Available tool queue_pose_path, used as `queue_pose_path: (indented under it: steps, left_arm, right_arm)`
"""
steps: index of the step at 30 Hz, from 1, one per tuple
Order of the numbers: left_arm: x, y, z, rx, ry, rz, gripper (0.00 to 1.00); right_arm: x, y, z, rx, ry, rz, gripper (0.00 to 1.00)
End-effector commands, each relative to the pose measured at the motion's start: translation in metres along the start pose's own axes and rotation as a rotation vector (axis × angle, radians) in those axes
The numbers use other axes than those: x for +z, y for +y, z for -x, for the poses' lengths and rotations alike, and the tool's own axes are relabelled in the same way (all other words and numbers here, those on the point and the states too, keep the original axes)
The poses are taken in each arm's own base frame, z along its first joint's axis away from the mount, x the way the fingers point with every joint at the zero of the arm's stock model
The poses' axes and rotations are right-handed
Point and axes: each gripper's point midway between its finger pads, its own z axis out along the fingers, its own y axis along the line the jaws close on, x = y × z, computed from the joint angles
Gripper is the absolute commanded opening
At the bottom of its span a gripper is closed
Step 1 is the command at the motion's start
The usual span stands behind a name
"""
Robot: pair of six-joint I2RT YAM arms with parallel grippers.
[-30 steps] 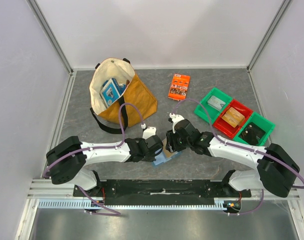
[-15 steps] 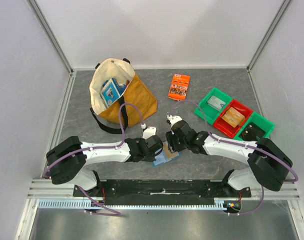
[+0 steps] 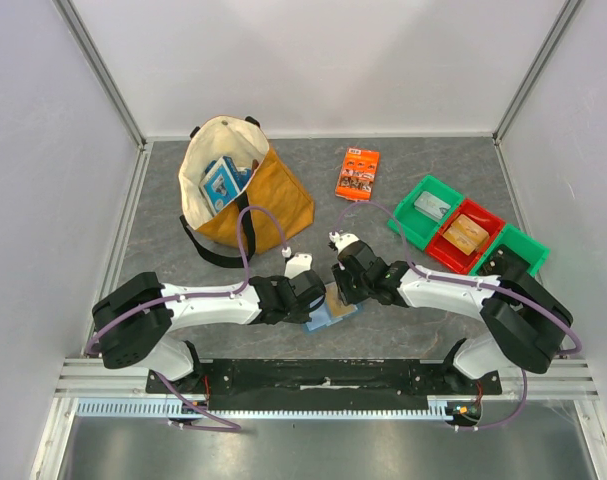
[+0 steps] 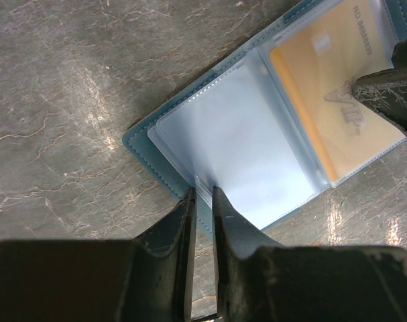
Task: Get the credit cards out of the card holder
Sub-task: Remove the credit card from the card holder.
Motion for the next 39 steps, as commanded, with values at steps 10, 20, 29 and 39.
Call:
queue_pose_path:
  steps: [10,20,29,39]
  left_arm:
    - [0.005,0.008,-0.005,0.005,0.004,0.031,0.2]
    - [0.004,0.007,-0.005,0.007,0.003,0.029,0.2]
    - [0.005,0.007,-0.005,0.009,0.005,0.03,0.2]
    - [0.005,0.007,-0.005,0.008,0.006,0.032,0.2]
  right_arm:
    - [-0.011,0.022,0.031,-0.006,-0.086,0.097,0.25]
    - [-0.008,0.007,0.029,0.03,-0.085,0.025,0.43]
    - [0.001,0.006,0.016,0.032,-0.039,0.024,0.45]
    - [-0.002,0.001,0.014,0.038,-0.045,0.007,0.49]
